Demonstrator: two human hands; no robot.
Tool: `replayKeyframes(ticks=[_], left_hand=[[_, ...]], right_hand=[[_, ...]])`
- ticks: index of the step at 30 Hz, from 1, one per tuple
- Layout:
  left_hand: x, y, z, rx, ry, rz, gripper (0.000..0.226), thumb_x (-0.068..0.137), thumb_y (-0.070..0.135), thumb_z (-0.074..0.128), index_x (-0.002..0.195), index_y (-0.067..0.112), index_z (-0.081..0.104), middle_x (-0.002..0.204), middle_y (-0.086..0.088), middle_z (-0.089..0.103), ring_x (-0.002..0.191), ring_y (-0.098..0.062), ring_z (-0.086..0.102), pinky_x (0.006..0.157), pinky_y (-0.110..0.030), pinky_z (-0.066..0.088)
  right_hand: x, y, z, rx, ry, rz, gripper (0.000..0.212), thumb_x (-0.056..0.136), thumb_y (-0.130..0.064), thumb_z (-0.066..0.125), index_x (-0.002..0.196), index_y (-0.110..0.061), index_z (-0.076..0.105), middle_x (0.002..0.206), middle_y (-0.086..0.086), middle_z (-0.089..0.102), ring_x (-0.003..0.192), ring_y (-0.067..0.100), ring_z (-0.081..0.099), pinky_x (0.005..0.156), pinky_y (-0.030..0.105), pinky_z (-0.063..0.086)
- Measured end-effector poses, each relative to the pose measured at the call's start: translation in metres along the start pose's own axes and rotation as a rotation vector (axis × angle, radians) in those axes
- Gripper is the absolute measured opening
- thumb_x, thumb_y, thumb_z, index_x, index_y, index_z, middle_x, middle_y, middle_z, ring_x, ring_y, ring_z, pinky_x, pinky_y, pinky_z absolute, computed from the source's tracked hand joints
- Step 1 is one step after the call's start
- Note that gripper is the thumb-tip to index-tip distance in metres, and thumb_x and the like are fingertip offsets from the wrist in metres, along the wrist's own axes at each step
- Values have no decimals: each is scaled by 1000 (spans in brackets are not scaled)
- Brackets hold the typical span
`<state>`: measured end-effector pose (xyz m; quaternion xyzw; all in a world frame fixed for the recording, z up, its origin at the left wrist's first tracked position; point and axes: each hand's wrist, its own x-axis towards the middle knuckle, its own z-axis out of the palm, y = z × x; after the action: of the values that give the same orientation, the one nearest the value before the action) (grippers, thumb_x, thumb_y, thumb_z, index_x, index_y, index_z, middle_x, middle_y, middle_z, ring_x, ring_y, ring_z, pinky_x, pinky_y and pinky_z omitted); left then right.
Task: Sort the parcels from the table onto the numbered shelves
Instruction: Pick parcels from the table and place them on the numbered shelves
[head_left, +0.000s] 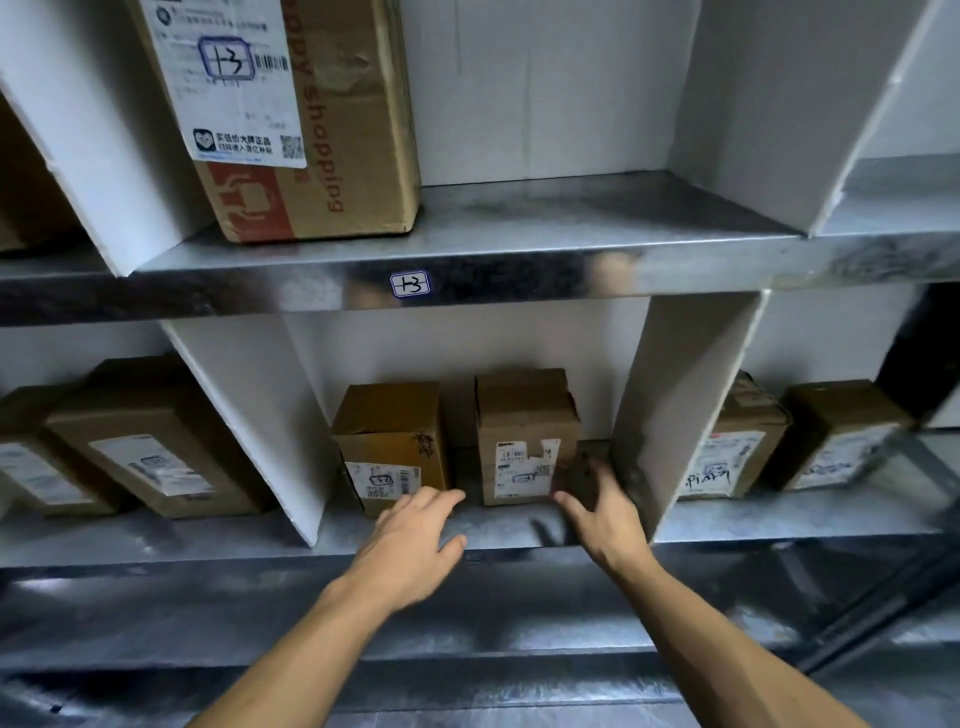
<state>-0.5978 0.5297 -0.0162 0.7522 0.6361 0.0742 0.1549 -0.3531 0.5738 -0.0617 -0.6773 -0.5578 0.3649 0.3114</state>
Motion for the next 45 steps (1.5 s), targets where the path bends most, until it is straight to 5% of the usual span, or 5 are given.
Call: replayKeyframes(ticks=[6,21,30,37,45], left_hand=[[-25,2,3,80,16,141,51,98,43,46,146,35,33,144,10,40,132,-14,36,113,-37,29],[-113,60,53,132,-152,598,51,96,40,47,144,28,38,142,4,42,130,-22,38,109,-37,30],[-166,178,98,130,-222,937,47,94,40,46,139,27,43,137,6,46,125,-22,42,106,-36,32],[-242,323,140,147,-237,1231,49,94,40,47,140,25,42,134,2,48,121,-25,45,102,-38,37],[-354,478,196,93,-275,1438,50,95,42,47,142,27,40,139,2,46,124,-23,43,104,-37,36]], right_hand=[[-71,24,1,-270,110,-77,43,99,-39,54,135,-15,55,137,9,56,123,26,54,104,36,43],[-301,55,-3,-833,294,174,37,96,-46,48,122,-21,54,117,5,58,111,32,57,84,40,48],[-418,97,-74,-893,463,479,47,91,-51,30,116,-21,56,109,5,60,103,31,61,75,38,47],[-543,148,-155,-874,628,687,40,97,-49,42,126,-21,50,123,7,55,116,32,55,88,42,45],[-675,219,-239,-875,757,857,36,93,-46,50,115,-18,58,107,7,59,100,35,60,71,40,47]])
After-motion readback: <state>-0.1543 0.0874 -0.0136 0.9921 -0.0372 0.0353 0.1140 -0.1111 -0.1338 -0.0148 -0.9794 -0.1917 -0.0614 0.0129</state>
